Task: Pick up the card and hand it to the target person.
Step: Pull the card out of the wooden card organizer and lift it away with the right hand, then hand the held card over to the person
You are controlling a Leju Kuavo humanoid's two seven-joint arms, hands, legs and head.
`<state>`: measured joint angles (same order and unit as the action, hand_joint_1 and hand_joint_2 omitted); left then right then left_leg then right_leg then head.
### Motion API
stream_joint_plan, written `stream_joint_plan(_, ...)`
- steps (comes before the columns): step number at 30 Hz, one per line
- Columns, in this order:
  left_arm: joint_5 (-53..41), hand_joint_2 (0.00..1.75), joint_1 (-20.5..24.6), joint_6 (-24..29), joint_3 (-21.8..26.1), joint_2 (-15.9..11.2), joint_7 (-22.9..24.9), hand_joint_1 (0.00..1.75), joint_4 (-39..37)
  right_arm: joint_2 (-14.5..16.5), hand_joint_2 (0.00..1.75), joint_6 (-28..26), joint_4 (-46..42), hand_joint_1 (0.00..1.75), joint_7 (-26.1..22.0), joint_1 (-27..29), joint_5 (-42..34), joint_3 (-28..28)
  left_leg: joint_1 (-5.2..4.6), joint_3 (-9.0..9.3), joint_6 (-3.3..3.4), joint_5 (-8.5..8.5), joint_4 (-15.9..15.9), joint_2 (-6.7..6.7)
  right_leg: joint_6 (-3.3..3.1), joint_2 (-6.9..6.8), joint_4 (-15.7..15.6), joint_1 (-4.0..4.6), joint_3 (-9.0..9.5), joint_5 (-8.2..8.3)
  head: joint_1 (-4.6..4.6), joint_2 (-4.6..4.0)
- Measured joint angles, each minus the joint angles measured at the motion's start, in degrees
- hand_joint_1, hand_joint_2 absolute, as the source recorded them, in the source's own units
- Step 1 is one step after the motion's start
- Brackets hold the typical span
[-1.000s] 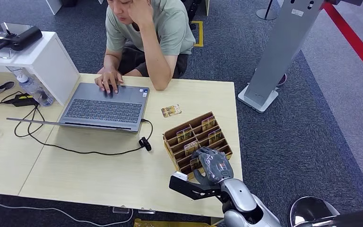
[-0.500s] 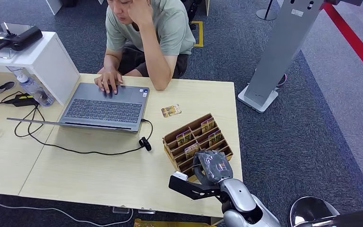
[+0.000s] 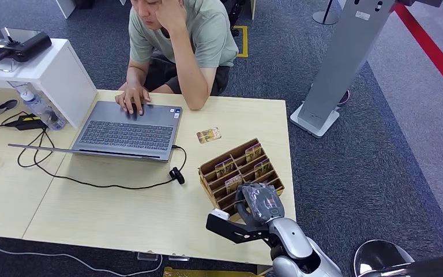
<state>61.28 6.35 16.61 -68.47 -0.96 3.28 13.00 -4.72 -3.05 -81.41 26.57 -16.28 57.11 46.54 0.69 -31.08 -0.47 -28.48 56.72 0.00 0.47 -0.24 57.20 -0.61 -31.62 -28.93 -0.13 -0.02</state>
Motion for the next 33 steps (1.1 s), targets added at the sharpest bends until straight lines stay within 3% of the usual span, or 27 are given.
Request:
stream_joint_plan(9,0.11,1.75,-0.04,-0.39,0.02,0.0,-0.92,0.0,0.0,-0.04,1.75,-0.89,-3.56,1.29,-1.49,-1.7,1.08,-0.23,0.0,-0.03,-0.01,0.01,0.0,0.01,-0.01,0.01,0.02,0.0,-0.02,0.01,0.03,0.0)
stream_joint_plan(21,-1.57,1.75,0.0,-1.01,-0.37,0.0,-1.32,0.0,0.0,1.57,1.75,-1.58,-8.26,1.29,-5.75,-13.32,-3.6,-0.51,0.0,-0.06,-0.02,0.03,0.0,0.0,-0.01,0.01,0.04,0.0,-0.04,0.02,0.01,0.0)
stream_joint_plan(26,-2.44,1.75,0.07,-1.05,-0.83,0.0,-1.12,0.0,0.0,3.39,1.75,-3.83,-4.81,1.29,-8.76,-18.08,-8.45,0.02,0.0,-0.09,-0.02,0.03,0.0,0.0,-0.01,0.01,0.05,0.0,-0.05,0.02,0.05,0.0)
stream_joint_plan(33,-2.81,1.75,0.27,-1.14,-1.51,0.04,-0.73,0.0,0.0,8.75,1.75,-8.34,6.52,1.29,-13.37,-24.19,-12.27,0.86,0.01,-0.12,-0.01,0.06,0.0,-0.03,-0.02,-0.03,0.08,0.01,-0.05,0.02,0.0,0.0)
